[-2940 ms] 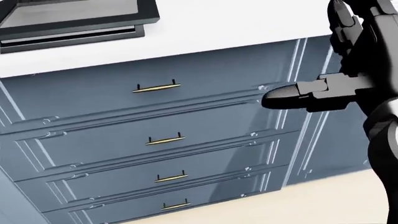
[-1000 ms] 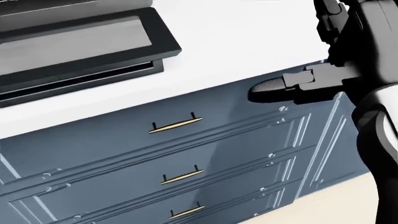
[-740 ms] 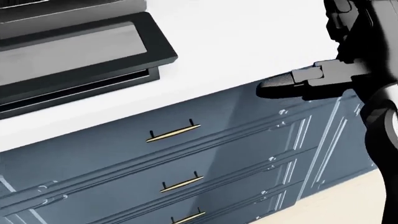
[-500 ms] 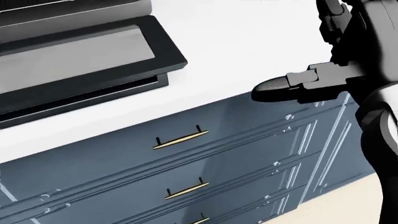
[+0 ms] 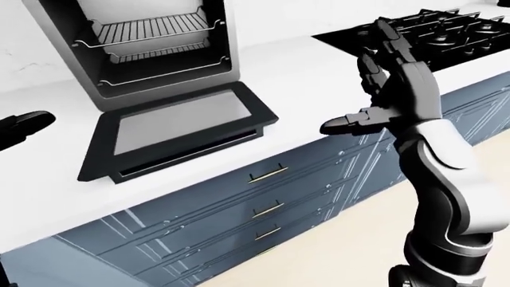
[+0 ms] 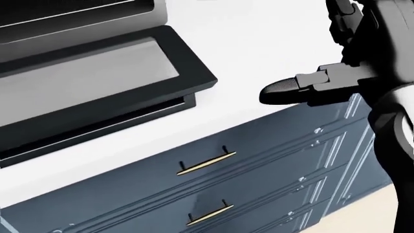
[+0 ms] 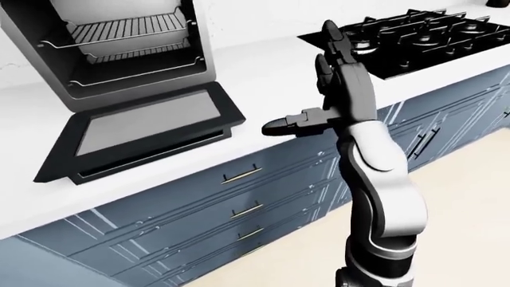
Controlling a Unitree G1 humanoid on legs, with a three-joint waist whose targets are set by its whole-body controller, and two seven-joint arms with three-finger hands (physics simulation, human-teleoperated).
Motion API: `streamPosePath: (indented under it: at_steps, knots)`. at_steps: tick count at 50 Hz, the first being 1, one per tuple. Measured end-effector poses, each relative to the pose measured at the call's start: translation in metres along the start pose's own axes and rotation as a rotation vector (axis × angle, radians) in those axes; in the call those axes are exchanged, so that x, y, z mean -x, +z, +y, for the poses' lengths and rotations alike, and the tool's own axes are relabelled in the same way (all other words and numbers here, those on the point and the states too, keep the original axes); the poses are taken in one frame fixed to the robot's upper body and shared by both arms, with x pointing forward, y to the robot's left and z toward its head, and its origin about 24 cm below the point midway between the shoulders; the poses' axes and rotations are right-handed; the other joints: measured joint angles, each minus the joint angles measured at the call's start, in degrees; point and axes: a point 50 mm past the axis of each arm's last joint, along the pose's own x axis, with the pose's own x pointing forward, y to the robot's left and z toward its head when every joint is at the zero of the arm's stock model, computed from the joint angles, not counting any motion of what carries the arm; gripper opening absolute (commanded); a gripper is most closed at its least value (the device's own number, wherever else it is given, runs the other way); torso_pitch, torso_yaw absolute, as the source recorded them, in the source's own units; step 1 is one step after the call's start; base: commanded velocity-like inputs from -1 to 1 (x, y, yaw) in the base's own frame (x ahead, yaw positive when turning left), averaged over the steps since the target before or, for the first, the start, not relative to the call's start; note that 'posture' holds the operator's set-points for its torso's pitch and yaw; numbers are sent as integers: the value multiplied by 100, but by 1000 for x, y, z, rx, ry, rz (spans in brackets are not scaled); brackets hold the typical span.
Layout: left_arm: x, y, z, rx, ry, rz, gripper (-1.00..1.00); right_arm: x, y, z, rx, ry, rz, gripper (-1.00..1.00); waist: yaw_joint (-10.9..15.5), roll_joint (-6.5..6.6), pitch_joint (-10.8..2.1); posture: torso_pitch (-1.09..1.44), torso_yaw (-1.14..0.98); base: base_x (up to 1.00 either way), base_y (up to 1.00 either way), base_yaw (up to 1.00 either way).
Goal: Close the toaster oven door.
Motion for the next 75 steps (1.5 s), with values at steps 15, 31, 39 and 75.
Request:
streamPosePath:
  at_steps: [15, 31, 39, 75]
  knots:
    - [0, -3, 2, 8, -7, 19, 100, 1, 9, -6, 12, -39, -31, 100, -80, -28, -22, 0, 0, 11, 20, 0]
    - [-2, 1, 17, 5, 43, 10, 100, -2, 14, 0, 13, 2, -41, 100, 34, -366, -11, 0, 0, 11, 20, 0]
    - [-3, 7, 11, 9, 23, -18, 100, -8, 13, -16, -28, -86, -20, 100, -55, -9, 1, 0, 0, 3, 5, 0]
    - [-1, -3, 10, -11, 20, -9, 100, -4, 4, -22, 9, -150, -61, 100, 272, -160, 10, 0, 0, 0, 0, 42]
